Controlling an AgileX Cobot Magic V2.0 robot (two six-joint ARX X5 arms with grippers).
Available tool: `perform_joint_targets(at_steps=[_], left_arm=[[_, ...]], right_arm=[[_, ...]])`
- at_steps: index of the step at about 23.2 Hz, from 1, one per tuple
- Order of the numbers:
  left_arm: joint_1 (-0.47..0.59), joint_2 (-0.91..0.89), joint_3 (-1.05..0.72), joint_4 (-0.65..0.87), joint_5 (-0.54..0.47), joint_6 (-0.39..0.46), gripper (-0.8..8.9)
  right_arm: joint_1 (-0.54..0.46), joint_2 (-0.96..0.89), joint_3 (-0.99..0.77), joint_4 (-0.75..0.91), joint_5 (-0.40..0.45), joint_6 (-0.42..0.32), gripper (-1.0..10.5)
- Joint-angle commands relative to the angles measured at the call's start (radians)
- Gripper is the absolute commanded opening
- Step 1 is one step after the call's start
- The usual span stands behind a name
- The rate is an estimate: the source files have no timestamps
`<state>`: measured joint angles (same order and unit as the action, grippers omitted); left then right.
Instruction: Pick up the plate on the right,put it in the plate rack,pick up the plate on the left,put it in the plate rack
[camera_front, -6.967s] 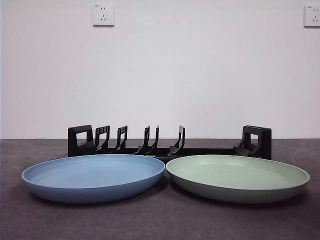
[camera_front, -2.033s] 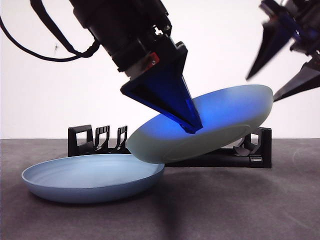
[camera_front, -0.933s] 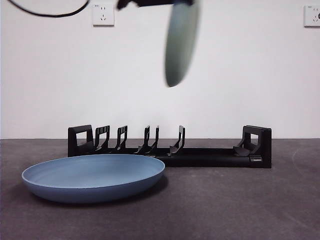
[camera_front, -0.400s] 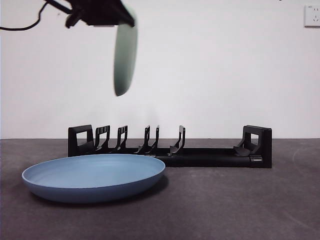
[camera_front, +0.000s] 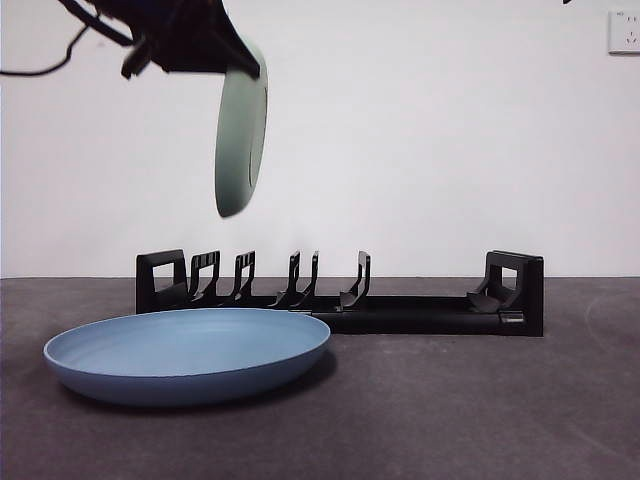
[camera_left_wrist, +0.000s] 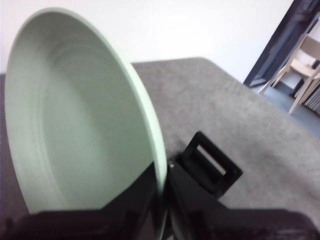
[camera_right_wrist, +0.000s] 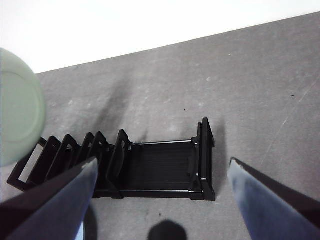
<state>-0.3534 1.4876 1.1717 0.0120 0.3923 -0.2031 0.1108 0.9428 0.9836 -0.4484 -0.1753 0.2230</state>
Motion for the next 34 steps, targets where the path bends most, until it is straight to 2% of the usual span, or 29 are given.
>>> perform_joint_targets(at_steps=[1,12,15,26,28,32,34], left_arm=[[0.003,0.034,-0.006,0.009,0.002,0.005,-0.09],[0.003,0.139,-0.006,-0.005,-0.011,0.016,-0.09],[0.002,0.143,-0.006,-0.036,-0.048,0.034,-0.09],[0.002,0.143,-0.006,-0.191,-0.051,0.056,0.05],[0.002,0.143,-0.006,-0.202,-0.051,0.077,0.73],[0.002,0.142,-0.006,-0.206,-0.051,0.077,3.17],[0.002,0.137,-0.006,-0.209,-0.051,0.077,3.56]], right_arm=[[0.000,0.002,0.001,0.006,0.002,-0.007,4.4],[0.000,0.002,0.001,0.005,0.002,-0.007,4.4],[0.000,0.002,0.001,0.005,0.002,-0.007,4.4],[0.000,0.002,0.001,0.005,0.002,-0.007,4.4],[0.000,0.002,0.001,0.005,0.002,-0.007,4.4],[0.000,0.002,0.001,-0.002,-0.001,-0.007,4.4],[0.000,0.002,0.001,-0.010,-0.002,-0.006,4.4]])
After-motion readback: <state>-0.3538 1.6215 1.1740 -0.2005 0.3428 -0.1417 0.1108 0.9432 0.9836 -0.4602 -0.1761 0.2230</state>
